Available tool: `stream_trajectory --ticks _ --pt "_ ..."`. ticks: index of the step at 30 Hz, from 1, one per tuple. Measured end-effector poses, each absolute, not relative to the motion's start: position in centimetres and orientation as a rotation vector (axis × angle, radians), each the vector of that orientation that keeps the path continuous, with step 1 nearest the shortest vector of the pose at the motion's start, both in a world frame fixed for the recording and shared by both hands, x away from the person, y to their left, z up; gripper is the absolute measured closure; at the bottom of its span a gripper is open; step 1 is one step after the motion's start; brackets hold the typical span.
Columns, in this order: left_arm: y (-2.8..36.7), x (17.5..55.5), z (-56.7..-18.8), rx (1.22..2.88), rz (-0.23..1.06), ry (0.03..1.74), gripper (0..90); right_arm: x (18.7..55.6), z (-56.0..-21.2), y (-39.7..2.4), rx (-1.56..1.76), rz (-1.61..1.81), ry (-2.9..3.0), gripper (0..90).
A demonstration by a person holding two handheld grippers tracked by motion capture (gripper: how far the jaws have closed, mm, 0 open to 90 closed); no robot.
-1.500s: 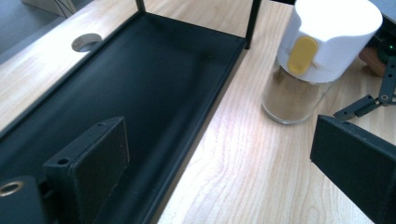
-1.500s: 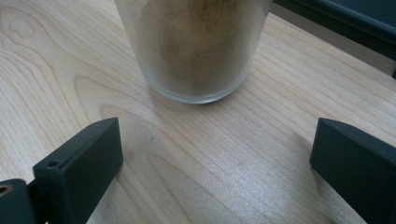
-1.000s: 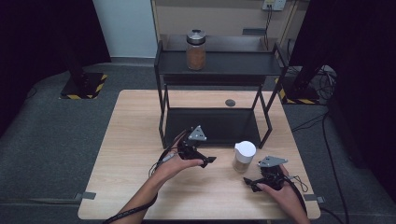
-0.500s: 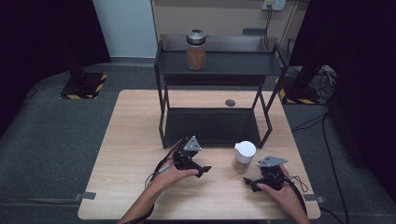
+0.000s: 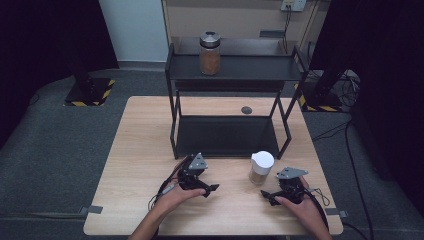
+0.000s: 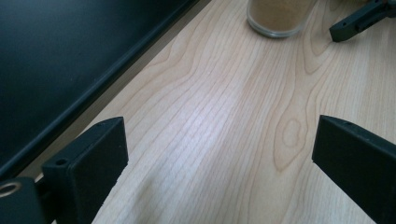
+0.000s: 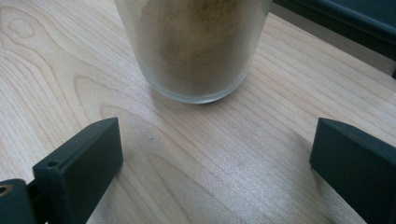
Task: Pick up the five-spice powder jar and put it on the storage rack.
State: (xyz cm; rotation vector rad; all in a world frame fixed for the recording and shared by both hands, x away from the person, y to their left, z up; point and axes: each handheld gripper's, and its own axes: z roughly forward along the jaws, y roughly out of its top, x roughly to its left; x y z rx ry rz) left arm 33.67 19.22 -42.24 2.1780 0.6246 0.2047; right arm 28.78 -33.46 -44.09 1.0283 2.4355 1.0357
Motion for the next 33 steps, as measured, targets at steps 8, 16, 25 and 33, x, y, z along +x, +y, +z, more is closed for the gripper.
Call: stream_trajectory --ticks 8,16,25,33 --pt "20.0 33.1 -42.5 2.189 0.214 0.643 3.0 28.8 -44.1 -33.5 1.029 1.036 2.435 3.0" --pt "21.9 32.1 -43.0 2.162 0.223 0.685 3.3 28.8 -44.1 -33.5 1.030 1.036 2.435 3.0" --pt "25.4 30.5 -43.2 2.125 0.271 0.800 3.8 28.8 -44.1 -33.5 1.029 1.036 2.435 3.0" --pt "27.7 29.4 -43.3 2.105 0.337 0.899 3.9 28.8 -44.1 -33.5 1.030 1.038 2.436 3.0"
